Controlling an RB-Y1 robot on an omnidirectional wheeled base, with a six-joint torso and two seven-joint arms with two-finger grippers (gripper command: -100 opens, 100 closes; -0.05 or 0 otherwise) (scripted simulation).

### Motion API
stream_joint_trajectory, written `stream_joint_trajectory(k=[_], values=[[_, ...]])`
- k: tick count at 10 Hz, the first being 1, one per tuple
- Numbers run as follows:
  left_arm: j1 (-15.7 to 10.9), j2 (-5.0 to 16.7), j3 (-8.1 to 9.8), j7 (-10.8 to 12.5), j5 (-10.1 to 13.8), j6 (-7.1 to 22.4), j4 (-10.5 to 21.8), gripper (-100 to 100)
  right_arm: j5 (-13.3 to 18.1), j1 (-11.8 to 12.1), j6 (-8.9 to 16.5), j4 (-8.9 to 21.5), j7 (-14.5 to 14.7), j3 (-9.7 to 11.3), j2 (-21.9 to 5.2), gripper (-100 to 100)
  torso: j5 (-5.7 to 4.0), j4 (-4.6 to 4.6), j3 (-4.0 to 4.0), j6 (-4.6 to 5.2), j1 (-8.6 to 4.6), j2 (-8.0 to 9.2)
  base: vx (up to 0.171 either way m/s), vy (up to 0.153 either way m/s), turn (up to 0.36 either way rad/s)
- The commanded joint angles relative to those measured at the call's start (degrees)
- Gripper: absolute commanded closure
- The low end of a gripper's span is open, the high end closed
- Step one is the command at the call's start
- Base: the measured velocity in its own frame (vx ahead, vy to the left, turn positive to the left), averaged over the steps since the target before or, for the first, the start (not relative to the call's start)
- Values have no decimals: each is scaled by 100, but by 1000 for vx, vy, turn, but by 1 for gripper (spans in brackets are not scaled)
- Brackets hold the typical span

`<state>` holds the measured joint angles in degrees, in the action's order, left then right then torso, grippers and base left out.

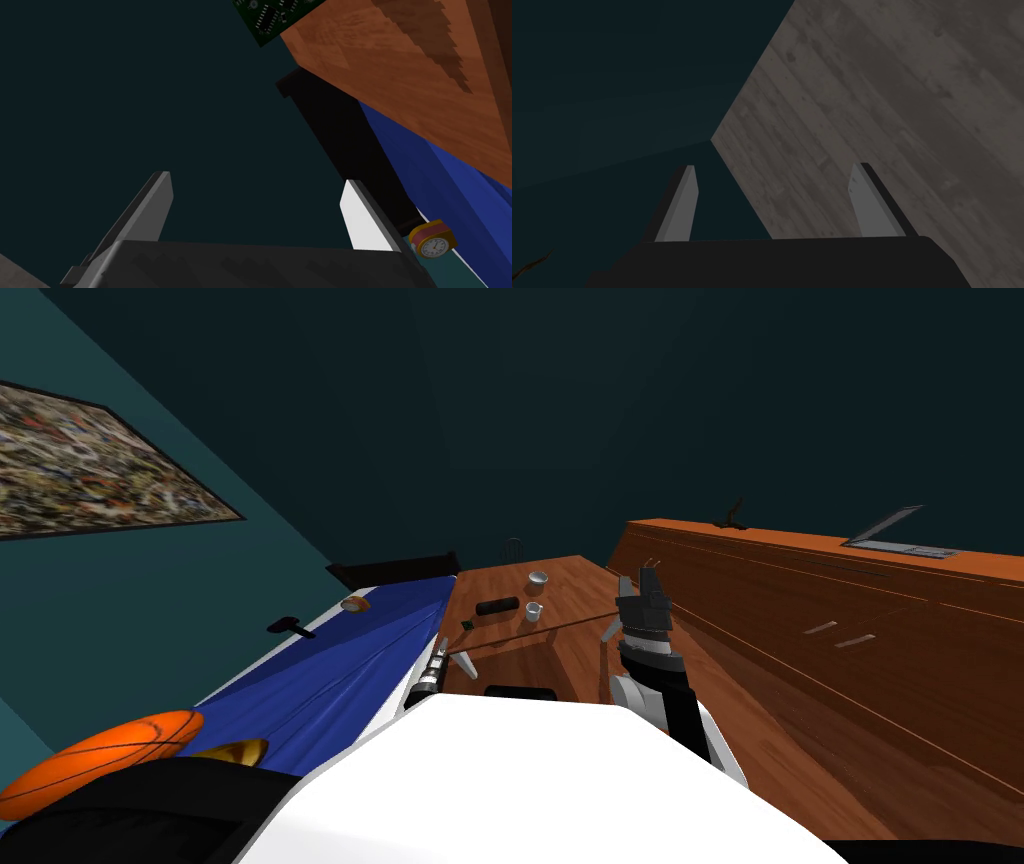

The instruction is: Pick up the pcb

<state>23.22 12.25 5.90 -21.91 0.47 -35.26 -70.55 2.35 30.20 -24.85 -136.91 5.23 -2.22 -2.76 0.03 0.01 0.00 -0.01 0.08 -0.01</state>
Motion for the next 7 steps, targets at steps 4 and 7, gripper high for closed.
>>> stream_joint_trajectory(k=[4, 7], values=[[-219, 80, 44, -633, 51, -133, 753, -100, 0, 1, 0, 0, 0, 0, 0, 0, 0, 0, 0, -4, 0, 0, -26, 16, -116], [-308, 111, 61, -879, 70, -163, 1101, -100, 0, 0, 0, 0, 0, 0, 0, 0, -1, -1, -3, -1, -5, -6, -15, 6, -101]])
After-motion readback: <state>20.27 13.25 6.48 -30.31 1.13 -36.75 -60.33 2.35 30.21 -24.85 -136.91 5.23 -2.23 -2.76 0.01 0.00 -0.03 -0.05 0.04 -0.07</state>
